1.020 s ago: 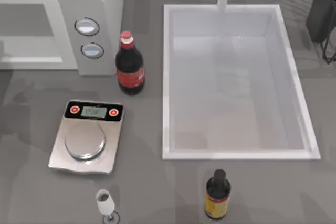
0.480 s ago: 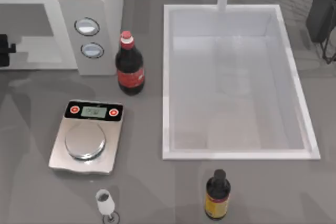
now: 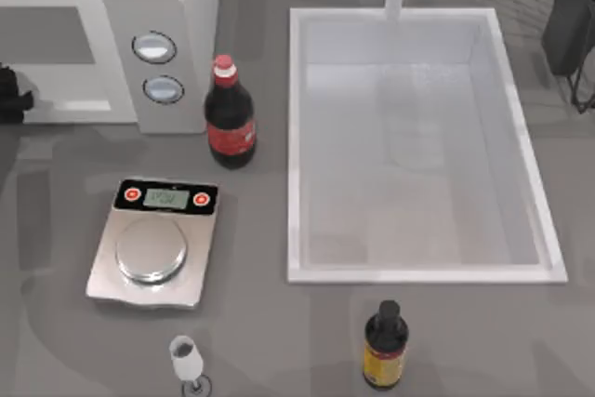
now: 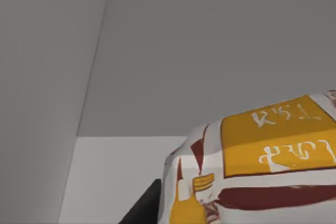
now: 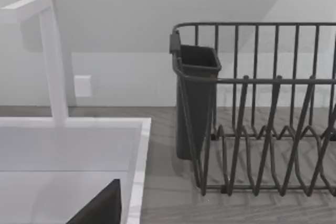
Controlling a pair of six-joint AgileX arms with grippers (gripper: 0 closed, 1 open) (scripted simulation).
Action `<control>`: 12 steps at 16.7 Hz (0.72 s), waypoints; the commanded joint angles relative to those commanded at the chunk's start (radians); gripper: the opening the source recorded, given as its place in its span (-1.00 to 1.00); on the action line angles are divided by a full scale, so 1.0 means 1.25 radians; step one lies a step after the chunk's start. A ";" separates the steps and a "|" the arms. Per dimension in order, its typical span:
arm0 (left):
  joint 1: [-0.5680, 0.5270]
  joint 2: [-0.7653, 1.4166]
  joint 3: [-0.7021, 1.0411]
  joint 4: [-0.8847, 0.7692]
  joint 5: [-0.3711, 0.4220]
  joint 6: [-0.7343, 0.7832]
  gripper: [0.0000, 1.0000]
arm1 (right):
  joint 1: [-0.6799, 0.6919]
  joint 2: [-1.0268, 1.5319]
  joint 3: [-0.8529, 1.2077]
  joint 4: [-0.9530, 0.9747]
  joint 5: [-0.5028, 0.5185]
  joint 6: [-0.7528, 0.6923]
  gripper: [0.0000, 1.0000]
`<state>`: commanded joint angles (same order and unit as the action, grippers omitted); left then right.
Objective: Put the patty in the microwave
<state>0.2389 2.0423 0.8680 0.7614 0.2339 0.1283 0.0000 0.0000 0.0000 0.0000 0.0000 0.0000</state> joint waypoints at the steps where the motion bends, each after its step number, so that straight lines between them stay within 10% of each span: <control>1: 0.000 0.002 -0.024 0.040 0.007 -0.005 -1.00 | 0.000 0.000 0.000 0.000 0.000 0.000 1.00; 12: 0.002 0.019 -0.047 0.107 0.011 -0.017 -1.00 | 0.000 0.000 0.000 0.000 0.000 0.000 1.00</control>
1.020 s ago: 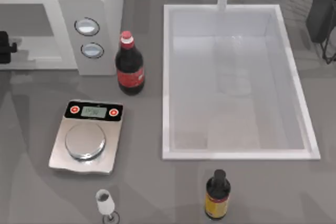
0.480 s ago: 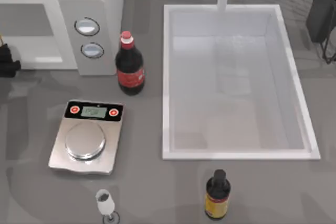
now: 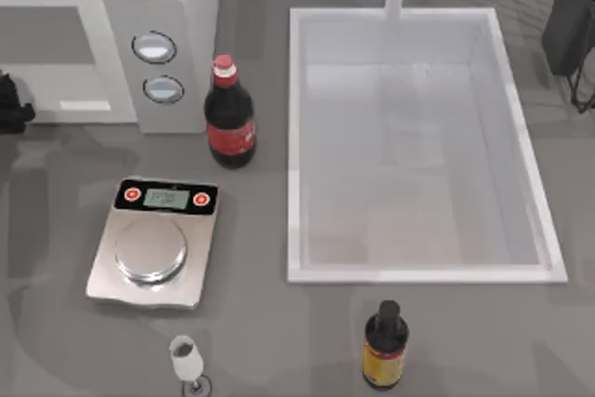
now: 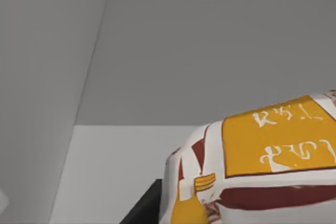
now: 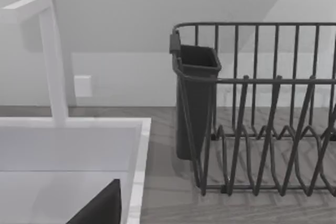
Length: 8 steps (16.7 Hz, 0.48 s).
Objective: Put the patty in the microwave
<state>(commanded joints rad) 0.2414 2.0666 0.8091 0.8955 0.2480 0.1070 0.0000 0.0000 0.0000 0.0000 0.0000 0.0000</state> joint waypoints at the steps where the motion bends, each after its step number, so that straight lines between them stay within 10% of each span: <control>1: -0.001 0.016 0.023 -0.009 -0.004 -0.001 -1.00 | 0.000 0.000 0.000 0.000 0.000 0.000 1.00; 8: -0.043 0.177 0.294 -0.112 -0.015 -0.010 -1.00 | 0.000 0.000 0.000 0.000 0.000 0.000 1.00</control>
<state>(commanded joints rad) 0.1879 2.2879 1.1765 0.7555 0.2292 0.0941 0.0000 0.0000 0.0000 0.0000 0.0000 0.0000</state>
